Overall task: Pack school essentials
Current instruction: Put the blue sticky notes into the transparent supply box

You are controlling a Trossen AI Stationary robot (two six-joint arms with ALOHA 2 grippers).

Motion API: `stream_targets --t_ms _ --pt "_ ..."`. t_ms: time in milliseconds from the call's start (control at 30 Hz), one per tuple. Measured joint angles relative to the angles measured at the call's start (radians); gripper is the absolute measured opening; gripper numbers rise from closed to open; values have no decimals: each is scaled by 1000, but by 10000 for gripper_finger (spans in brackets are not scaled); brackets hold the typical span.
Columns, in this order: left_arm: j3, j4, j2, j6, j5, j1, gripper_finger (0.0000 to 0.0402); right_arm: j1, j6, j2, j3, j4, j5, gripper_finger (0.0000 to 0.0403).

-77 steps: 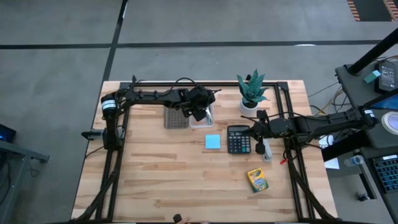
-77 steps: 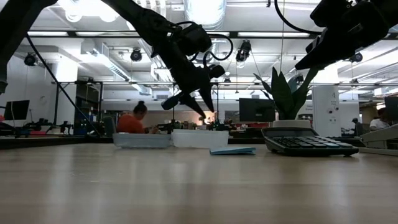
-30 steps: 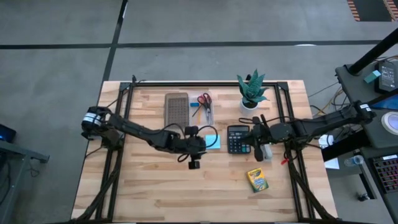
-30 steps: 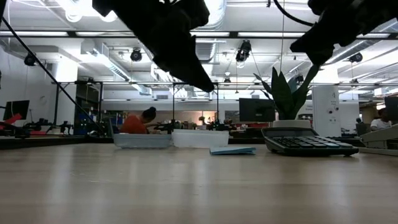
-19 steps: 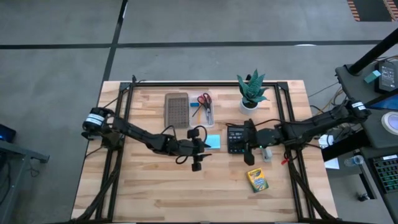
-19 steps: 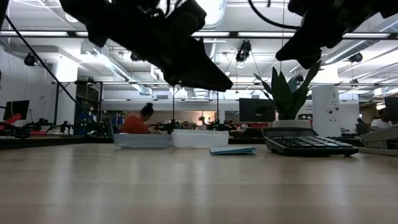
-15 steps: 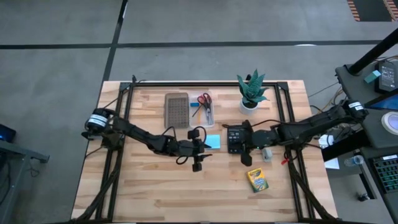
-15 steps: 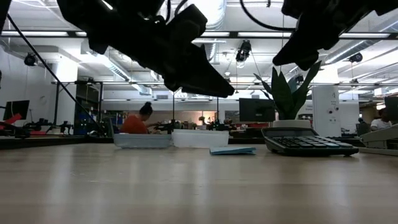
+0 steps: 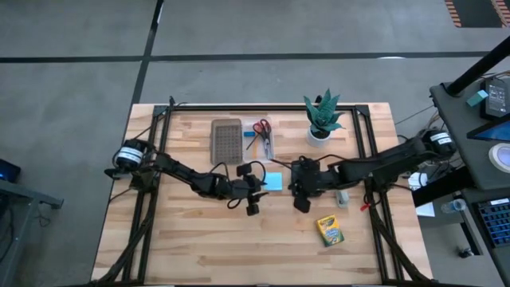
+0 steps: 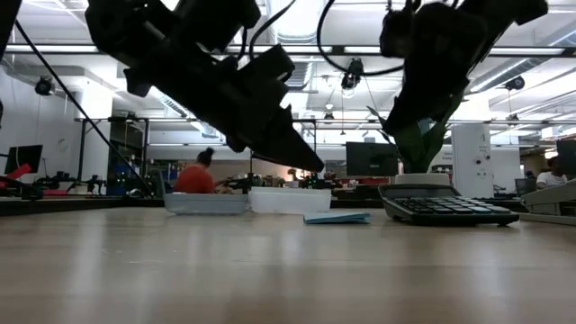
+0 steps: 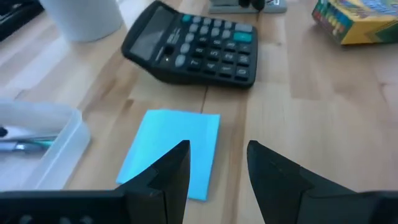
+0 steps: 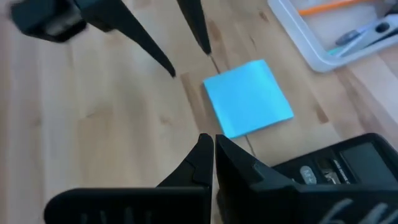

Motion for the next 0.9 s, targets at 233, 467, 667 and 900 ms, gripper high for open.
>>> stream_targets --t_ms 233,467,667,900 --pt "-9 83 61 -45 1 13 141 -55 -41 77 25 -6 1 9" --pt "-4 161 101 -32 -12 11 141 -54 -274 156 38 19 -4 17" --pt "-8 156 98 11 -48 24 141 -51 -474 238 38 107 -1 77" --pt "-15 156 97 12 -81 26 141 -65 -545 332 38 225 0 170"
